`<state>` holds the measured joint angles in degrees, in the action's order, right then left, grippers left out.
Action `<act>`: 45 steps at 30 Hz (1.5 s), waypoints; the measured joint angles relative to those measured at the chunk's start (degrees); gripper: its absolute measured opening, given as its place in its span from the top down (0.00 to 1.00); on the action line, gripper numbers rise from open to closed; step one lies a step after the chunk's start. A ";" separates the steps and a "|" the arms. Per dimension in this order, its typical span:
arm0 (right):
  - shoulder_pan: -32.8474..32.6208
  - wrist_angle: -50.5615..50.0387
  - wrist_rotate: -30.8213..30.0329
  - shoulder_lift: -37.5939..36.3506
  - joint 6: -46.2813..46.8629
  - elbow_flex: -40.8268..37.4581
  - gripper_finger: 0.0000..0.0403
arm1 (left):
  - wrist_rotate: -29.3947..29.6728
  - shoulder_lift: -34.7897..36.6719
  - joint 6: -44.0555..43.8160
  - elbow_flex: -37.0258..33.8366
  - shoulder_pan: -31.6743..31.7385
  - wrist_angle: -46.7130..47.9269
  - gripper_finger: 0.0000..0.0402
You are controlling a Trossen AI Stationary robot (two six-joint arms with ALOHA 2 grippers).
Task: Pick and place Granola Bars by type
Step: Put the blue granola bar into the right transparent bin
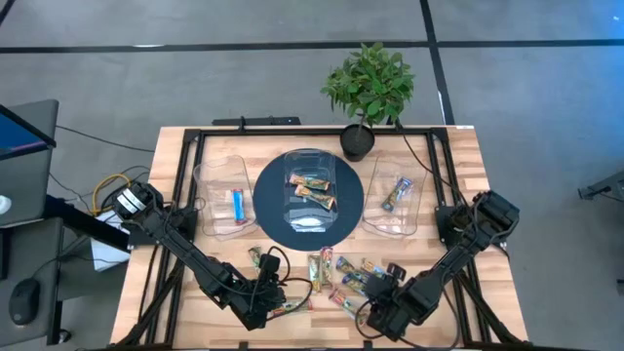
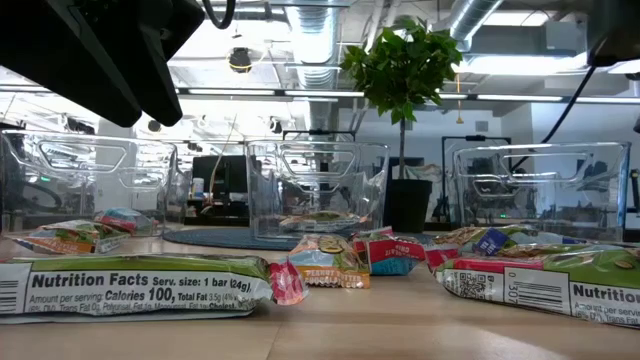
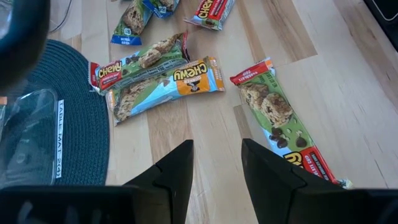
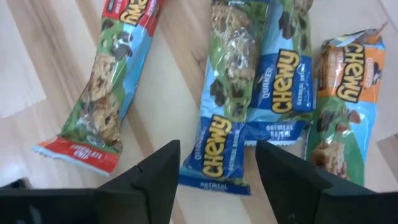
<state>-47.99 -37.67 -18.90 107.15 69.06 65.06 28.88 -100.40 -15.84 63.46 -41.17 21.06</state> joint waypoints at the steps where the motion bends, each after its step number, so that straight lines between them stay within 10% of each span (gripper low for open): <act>1: -0.04 0.01 0.00 0.00 0.00 0.00 0.51 | 0.00 0.00 0.00 0.00 0.00 0.00 0.67; 45: -0.23 -0.72 -2.70 3.96 -14.06 4.51 0.72 | 0.44 0.00 0.15 0.00 0.00 0.11 0.67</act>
<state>-48.23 -38.39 -21.59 111.11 55.00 69.57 29.32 -100.40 -15.68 63.46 -41.17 21.17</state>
